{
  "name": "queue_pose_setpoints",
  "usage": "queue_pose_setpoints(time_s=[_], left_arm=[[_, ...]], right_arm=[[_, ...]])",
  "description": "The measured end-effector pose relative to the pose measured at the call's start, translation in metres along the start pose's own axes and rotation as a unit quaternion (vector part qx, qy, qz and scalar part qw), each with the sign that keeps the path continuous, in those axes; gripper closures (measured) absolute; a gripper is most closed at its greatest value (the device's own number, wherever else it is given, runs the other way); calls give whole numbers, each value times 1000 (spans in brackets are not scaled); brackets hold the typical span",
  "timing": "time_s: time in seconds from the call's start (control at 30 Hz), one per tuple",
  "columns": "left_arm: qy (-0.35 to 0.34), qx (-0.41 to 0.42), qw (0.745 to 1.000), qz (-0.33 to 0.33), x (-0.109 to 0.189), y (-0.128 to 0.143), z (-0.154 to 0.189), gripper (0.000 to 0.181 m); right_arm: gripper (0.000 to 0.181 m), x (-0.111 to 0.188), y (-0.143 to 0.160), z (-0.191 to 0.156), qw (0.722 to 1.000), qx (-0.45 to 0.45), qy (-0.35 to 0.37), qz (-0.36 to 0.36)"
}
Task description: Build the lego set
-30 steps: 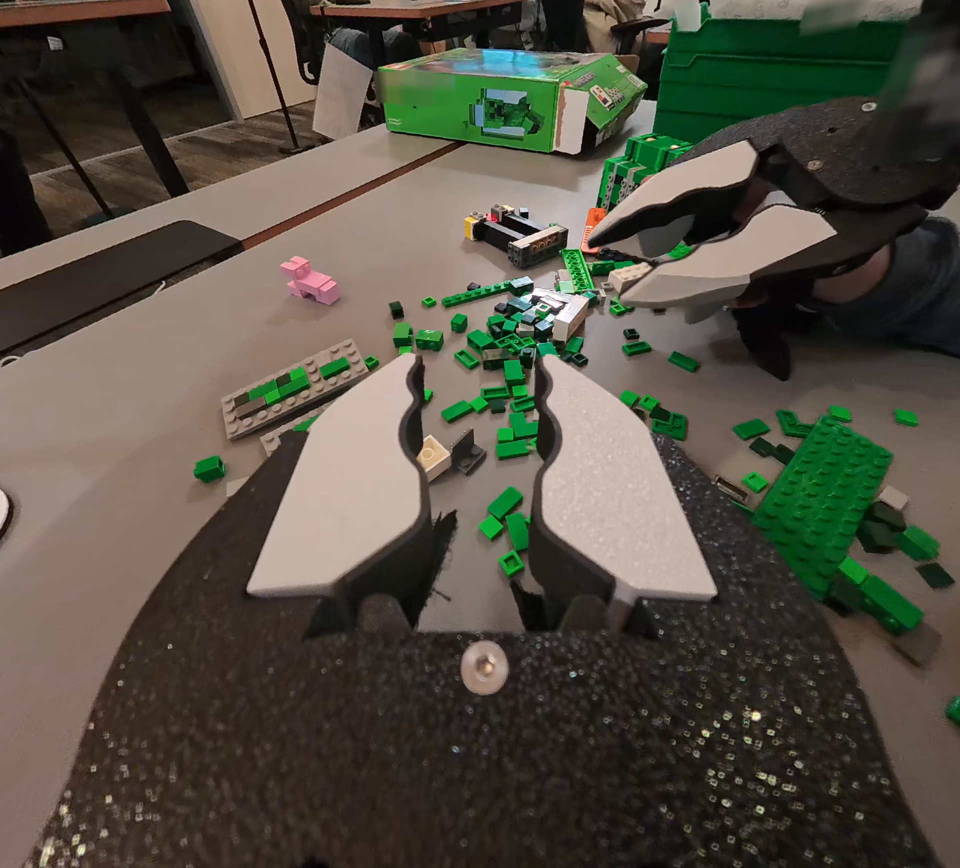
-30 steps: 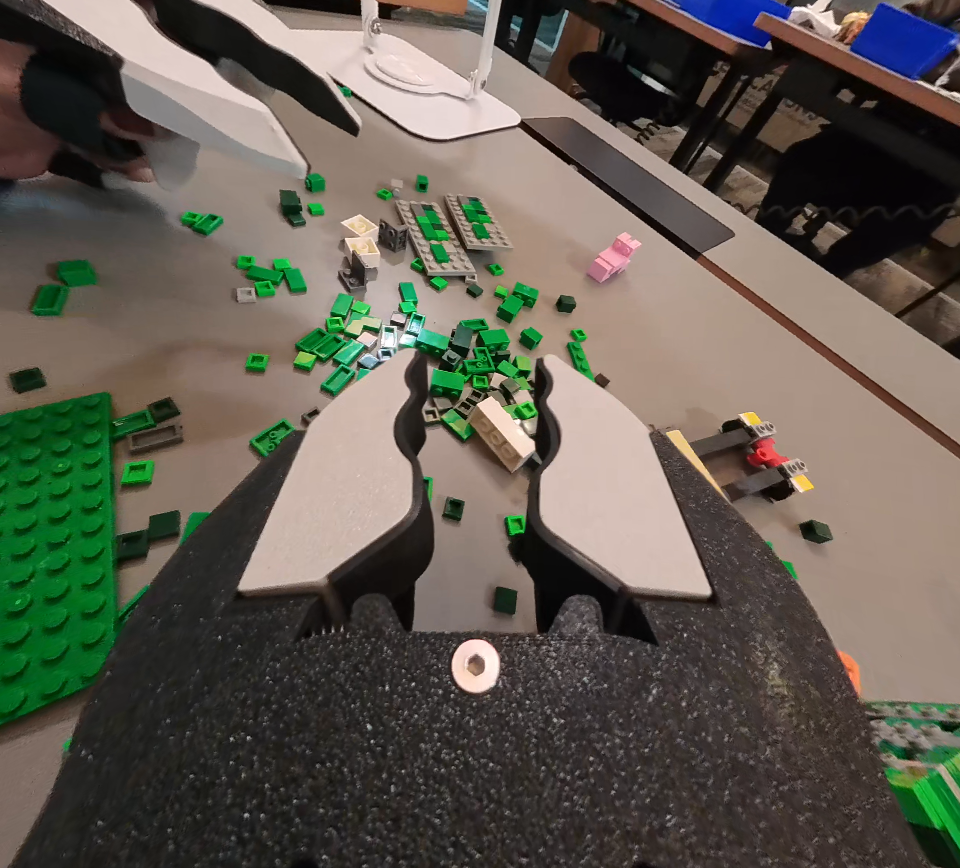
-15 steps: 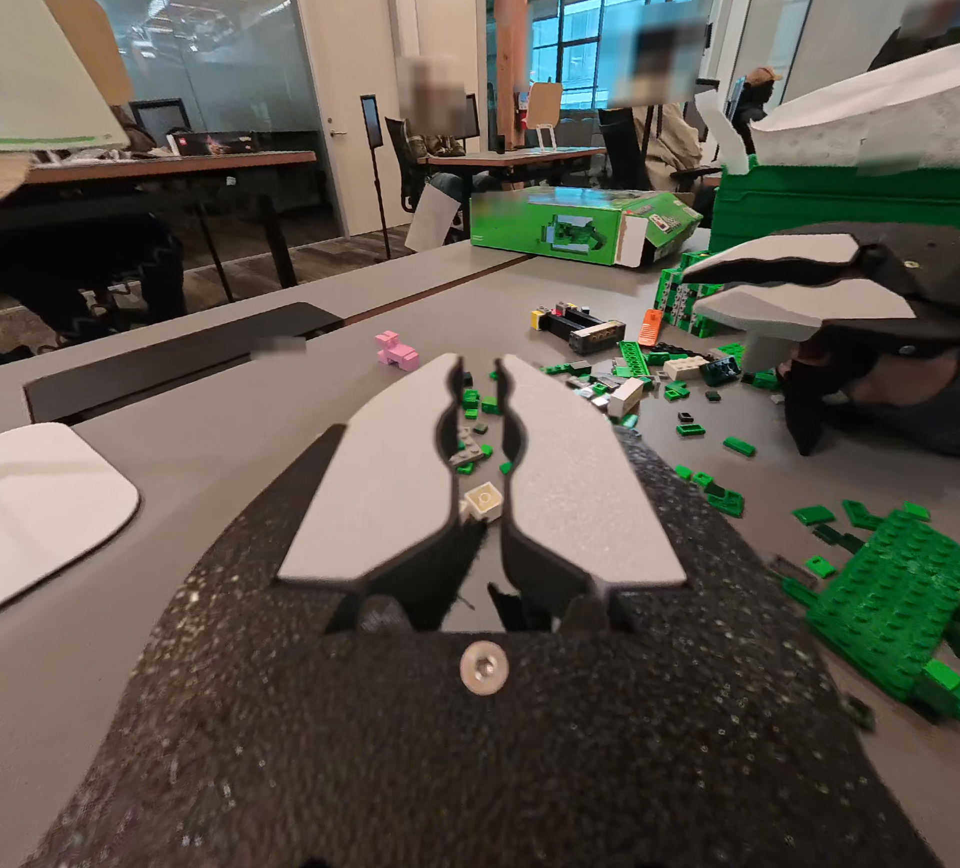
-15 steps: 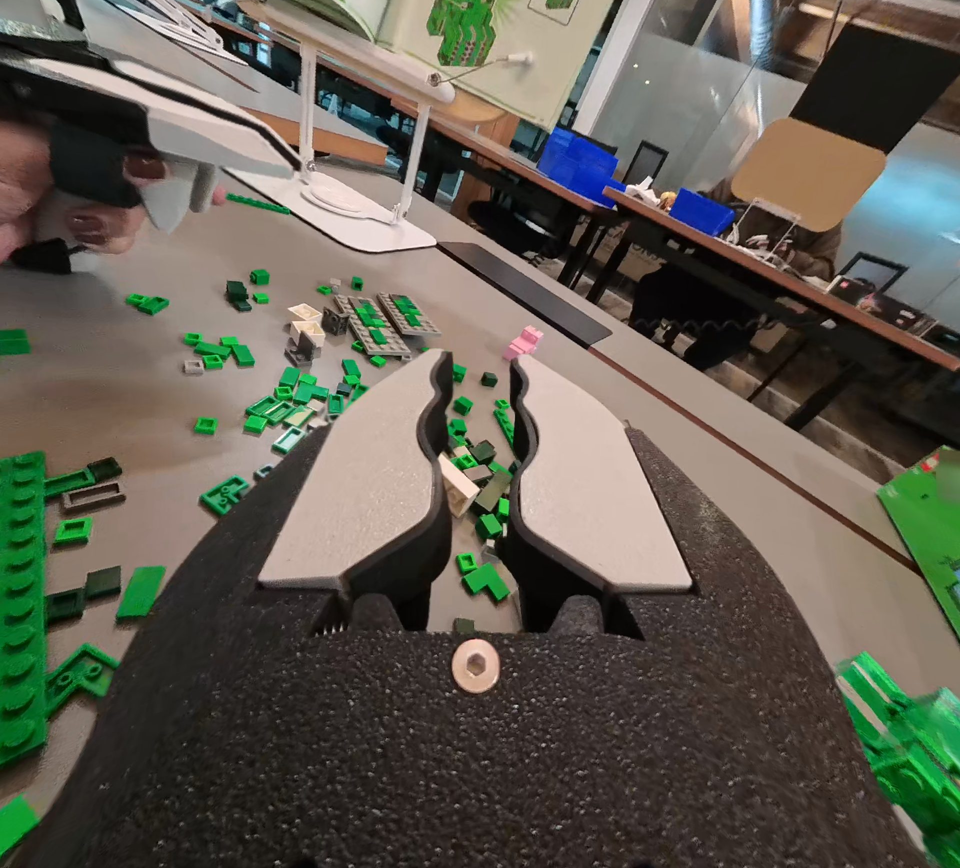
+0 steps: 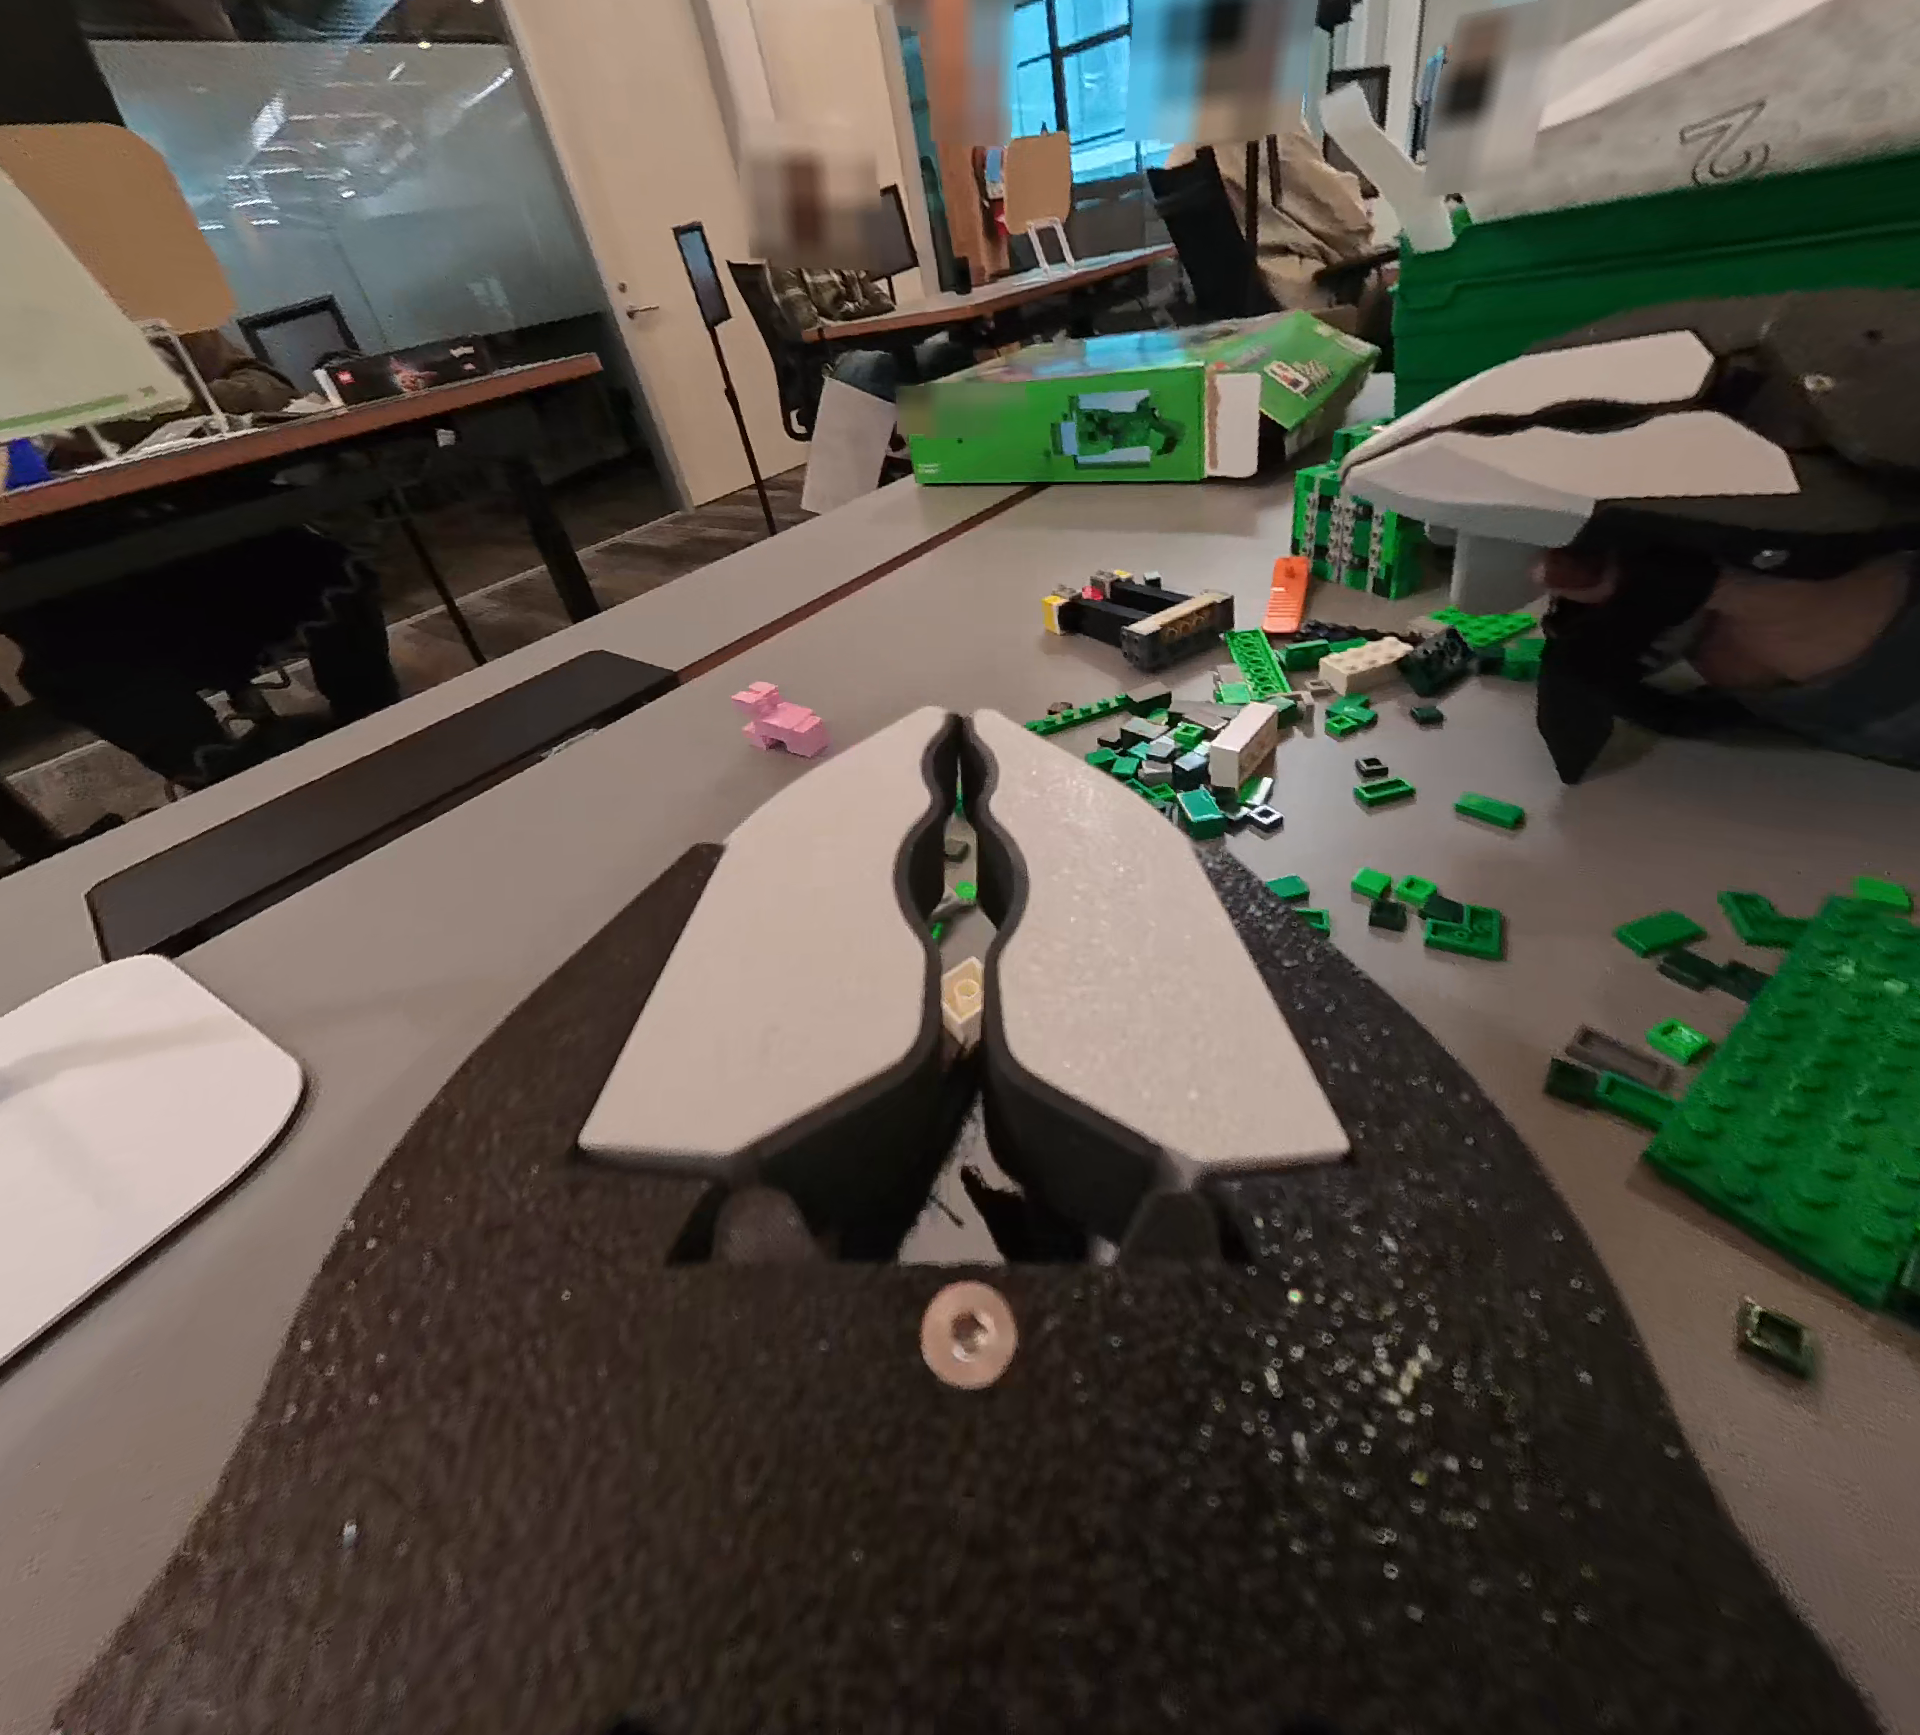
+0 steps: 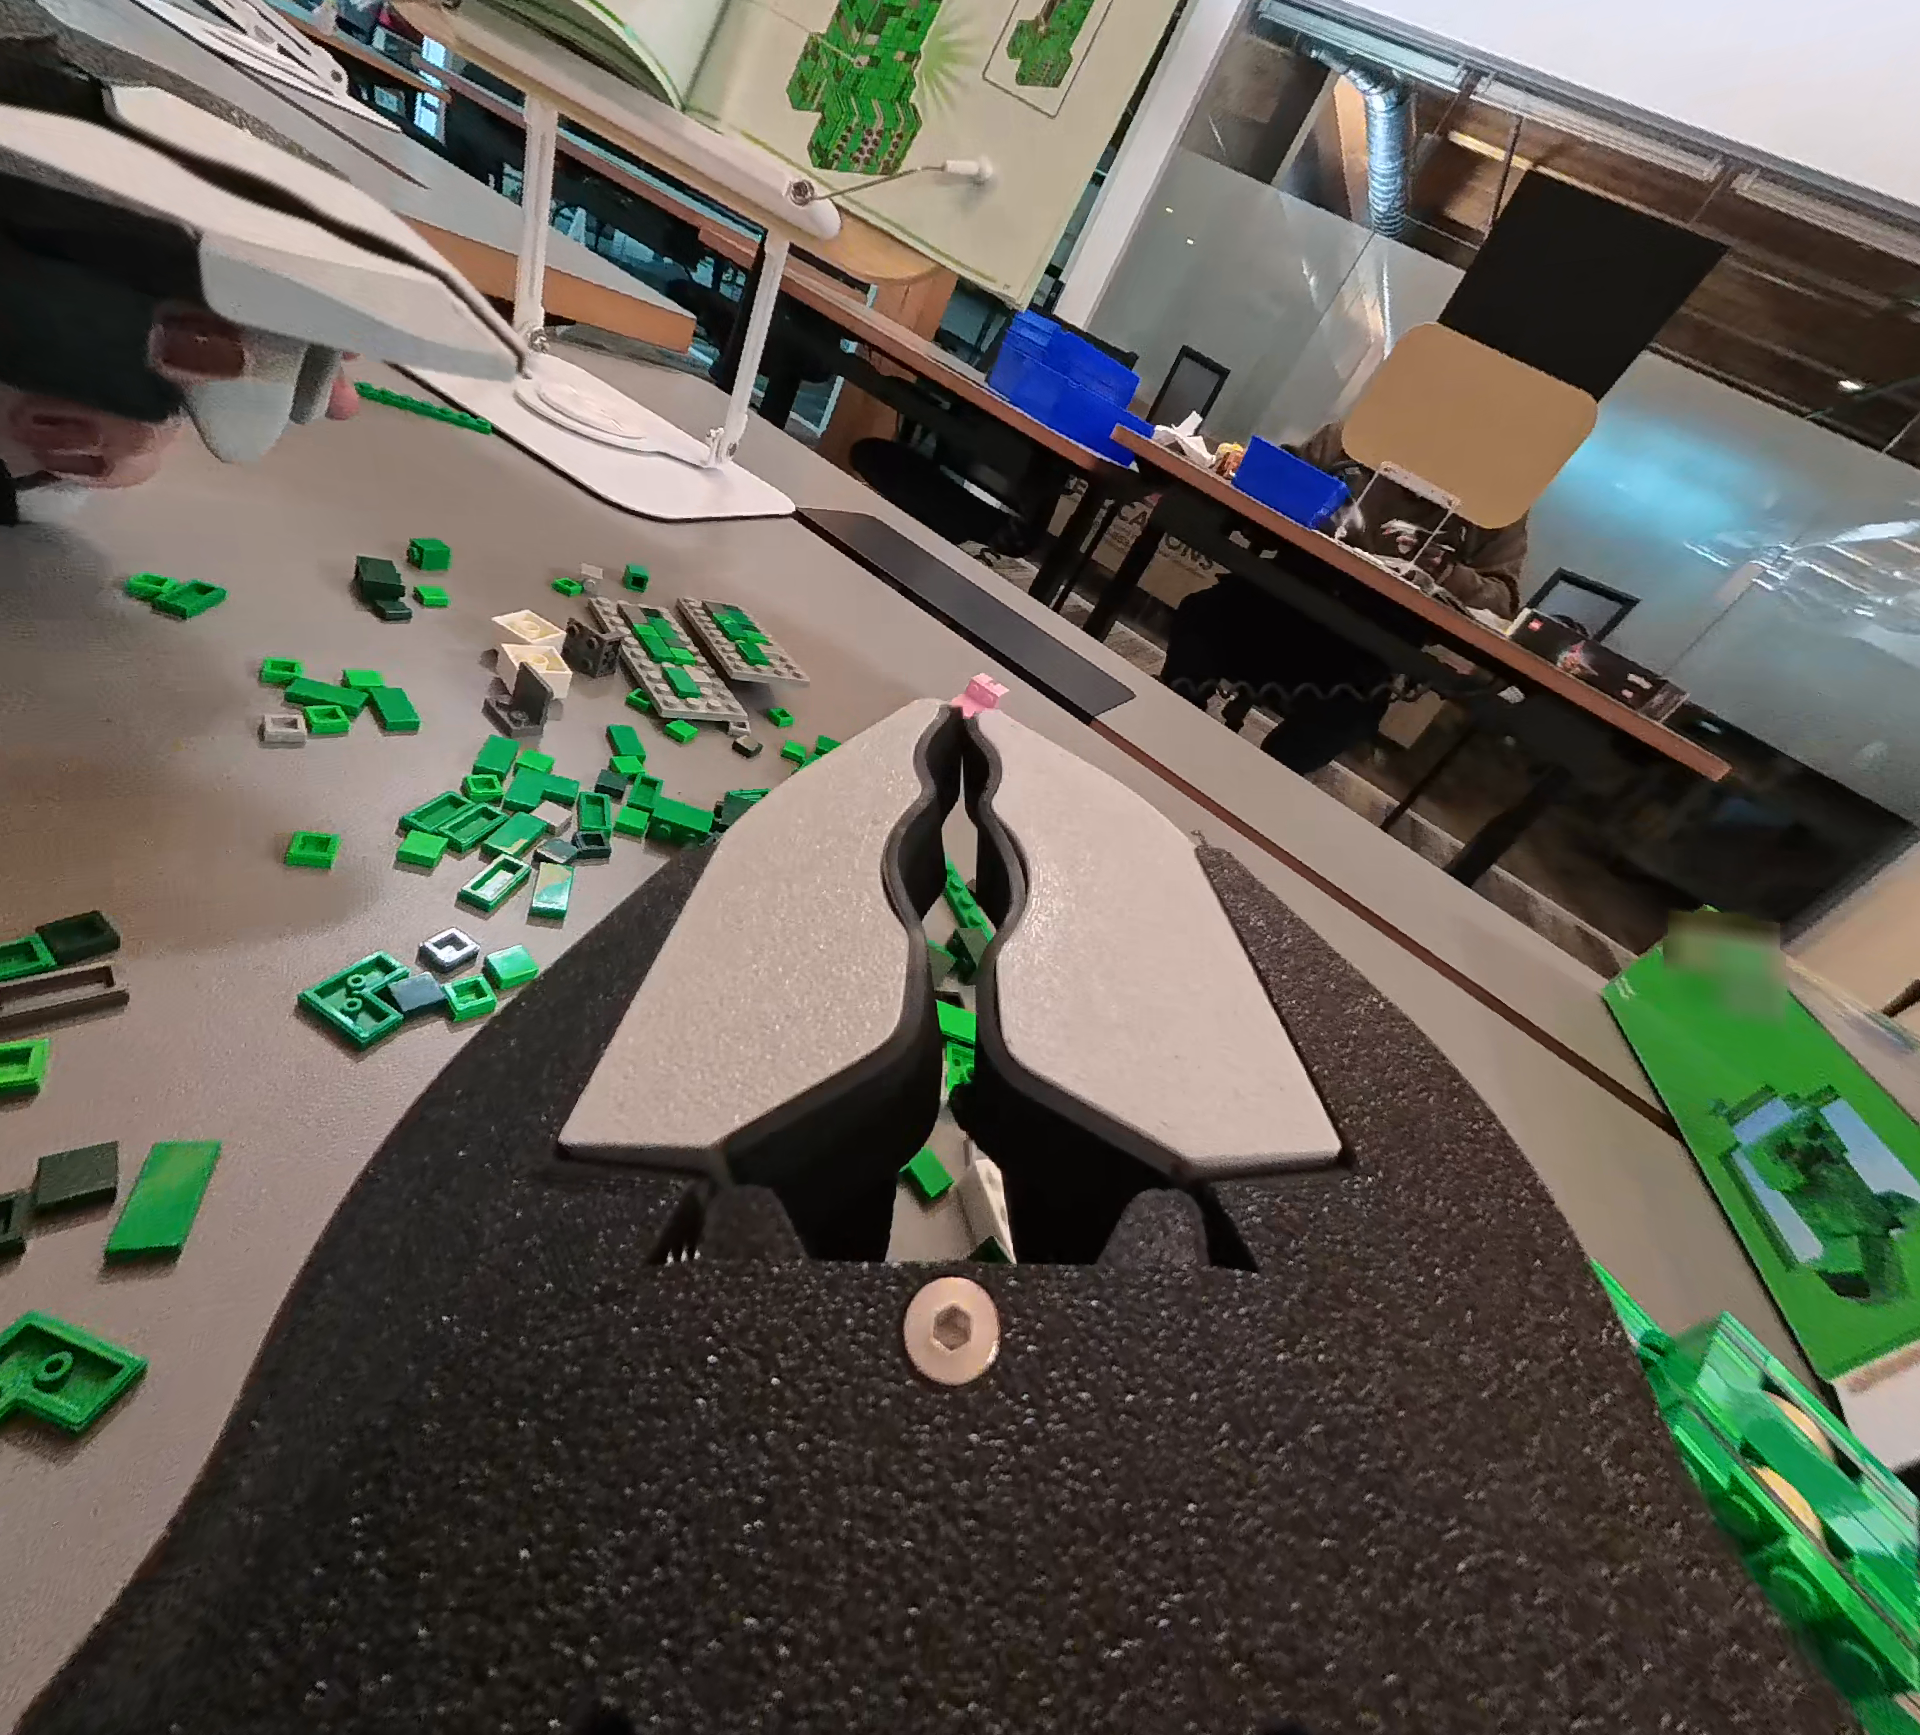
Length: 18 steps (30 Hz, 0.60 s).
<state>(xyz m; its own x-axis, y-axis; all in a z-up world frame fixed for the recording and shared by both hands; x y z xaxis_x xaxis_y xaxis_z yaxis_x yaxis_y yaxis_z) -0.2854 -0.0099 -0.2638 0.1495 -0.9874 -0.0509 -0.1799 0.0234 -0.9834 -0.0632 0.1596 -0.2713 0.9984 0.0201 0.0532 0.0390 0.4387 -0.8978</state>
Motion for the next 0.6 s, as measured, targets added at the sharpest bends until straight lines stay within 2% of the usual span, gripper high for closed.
queue_pose_setpoints(time_s=[0.2, 0.33, 0.43, 0.5, 0.6], left_arm=[[40, -55, 997, -33, -5, 2, 13, 181], [48, -85, 994, -48, -6, 4, 20, 181], [45, -50, 994, -81, -9, 3, 22, 181], [56, 6, 993, -104, -11, 2, 24, 181], [85, 73, 985, -131, -14, 2, 28, 181]], right_arm=[[181, -2, -1, -2, 1000, 4, -15, -7], [181, -4, -5, -7, 998, -19, -38, -47], [181, -8, -8, -6, 987, -50, -30, -151], [181, -6, -11, -3, 984, -44, -26, -172], [181, -6, -11, -3, 976, -84, -60, -190]])
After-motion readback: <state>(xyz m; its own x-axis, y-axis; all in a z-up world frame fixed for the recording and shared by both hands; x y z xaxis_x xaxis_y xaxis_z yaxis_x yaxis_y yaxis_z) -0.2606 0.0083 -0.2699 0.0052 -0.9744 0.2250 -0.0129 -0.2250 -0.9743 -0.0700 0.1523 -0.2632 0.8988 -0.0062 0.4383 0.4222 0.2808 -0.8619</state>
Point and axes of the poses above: each gripper's, where its closed fingertips meet, x back along the fingers, y out of its underside, z = x × y across the jaws, the point moved 10 cm from there along x, back along the fingers, and after that the axes turned 15 degrees about -y, right-handed, at the moved point
